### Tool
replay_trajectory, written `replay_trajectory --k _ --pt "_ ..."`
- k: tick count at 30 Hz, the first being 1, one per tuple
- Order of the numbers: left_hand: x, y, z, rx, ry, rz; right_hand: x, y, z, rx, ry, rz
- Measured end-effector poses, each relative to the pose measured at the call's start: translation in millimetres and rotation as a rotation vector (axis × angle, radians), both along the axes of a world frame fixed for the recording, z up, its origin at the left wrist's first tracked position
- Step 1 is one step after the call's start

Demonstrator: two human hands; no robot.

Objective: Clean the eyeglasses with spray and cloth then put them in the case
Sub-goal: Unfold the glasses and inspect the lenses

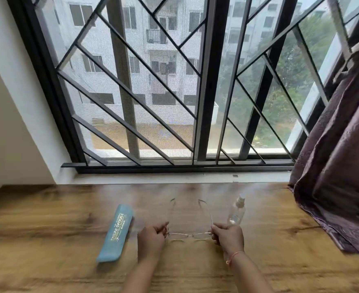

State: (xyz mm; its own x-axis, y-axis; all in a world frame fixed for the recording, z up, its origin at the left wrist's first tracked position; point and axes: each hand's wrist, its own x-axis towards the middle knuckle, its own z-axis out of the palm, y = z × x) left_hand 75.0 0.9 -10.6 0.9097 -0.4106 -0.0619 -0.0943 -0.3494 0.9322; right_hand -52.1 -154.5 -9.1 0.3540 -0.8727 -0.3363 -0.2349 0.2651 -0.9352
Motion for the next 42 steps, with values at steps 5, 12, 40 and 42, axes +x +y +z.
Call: replay_trajectory --k 5,12,40,42 --pt "0.8 0.6 -5.8 0.002 -0.024 0.001 -1.4 -0.2 -0.9 -0.043 -0.001 0.026" --pt "1.7 14.0 -7.0 0.131 -0.407 -0.103 -16.9 1.2 2.3 -0.613 0.325 0.259" --pt "41.2 24.1 -31.4 0.051 -1.121 -0.555 -27.1 -17.3 -27.8 -1.188 0.079 0.457" --pt "40.6 22.6 -26.3 0.024 -1.125 -0.54 -26.5 -17.8 -24.9 -1.188 0.053 0.431"
